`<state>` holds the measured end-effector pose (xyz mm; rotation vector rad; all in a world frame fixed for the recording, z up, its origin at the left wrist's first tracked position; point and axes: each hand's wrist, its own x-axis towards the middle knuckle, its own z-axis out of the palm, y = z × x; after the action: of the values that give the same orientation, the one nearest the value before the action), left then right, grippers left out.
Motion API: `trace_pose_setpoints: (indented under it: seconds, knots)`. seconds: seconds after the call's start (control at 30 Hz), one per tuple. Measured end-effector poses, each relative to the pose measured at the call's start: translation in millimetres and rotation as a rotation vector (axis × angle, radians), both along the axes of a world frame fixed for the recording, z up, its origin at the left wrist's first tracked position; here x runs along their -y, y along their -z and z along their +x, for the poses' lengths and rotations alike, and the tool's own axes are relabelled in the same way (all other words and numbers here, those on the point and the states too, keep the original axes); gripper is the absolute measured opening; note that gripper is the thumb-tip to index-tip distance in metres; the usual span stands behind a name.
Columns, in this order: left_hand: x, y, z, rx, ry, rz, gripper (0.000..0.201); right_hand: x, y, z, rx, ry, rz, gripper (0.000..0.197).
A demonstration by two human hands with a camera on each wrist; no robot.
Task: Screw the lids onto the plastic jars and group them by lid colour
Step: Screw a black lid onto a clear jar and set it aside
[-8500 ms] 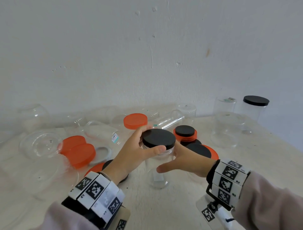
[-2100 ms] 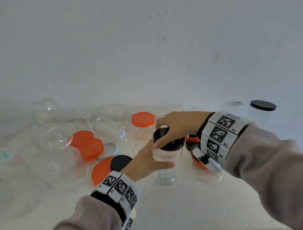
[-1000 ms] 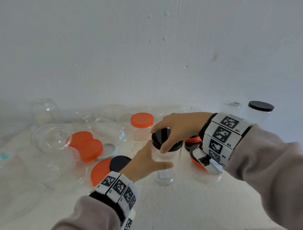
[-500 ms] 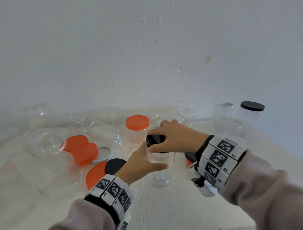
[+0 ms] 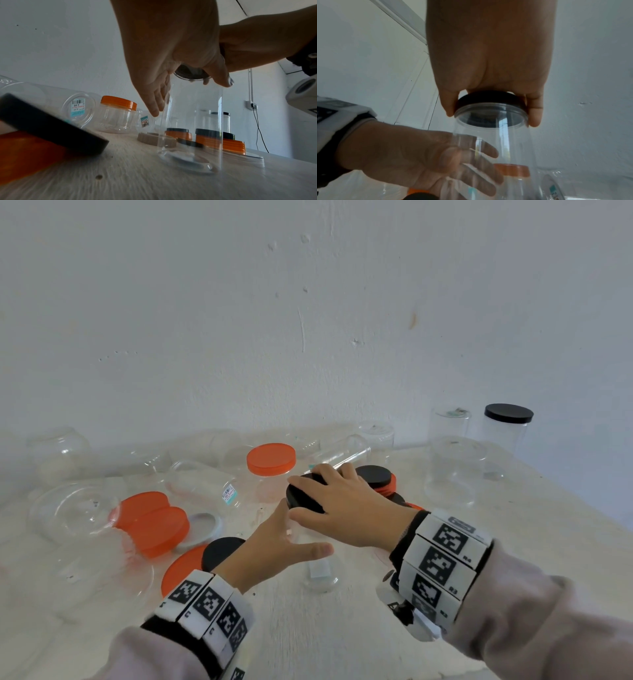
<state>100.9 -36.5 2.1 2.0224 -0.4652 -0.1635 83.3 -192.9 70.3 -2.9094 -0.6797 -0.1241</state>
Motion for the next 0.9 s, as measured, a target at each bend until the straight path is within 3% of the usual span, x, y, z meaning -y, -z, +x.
trace_pose_setpoints:
  seconds: [0.1, 0.2, 0.33, 0.47, 0.63, 0.9]
  knots:
    - [-1, -6, 6, -0.025, 0.094, 0.076, 0.096, 15, -1, 3, -0.043, -0.024, 0.079, 0.058]
    - [-2, -9, 18, -0.09, 0.115, 0.209, 0.1, 43, -12, 4, -0.107, -0.012, 0.284, 0.061]
    - [5, -7, 35, -0.121, 0.111, 0.341, 0.096, 100, -41, 0, 0.109, 0.057, 0.537, 0.044]
    - [26, -4, 57, -0.036, -0.003, 0.436, 0.088, 173, -67, -7, 0.25, 0.214, 0.754, 0.034]
    - [47, 3, 85, 0.006, -0.083, 0.56, 0.083, 264, -70, 2, 0.341, 0.45, 0.576, 0.049]
    - [57, 18, 112, -0.069, -0.192, 0.661, 0.084, 346, -16, 57, 0.235, 0.717, 0.328, 0.049]
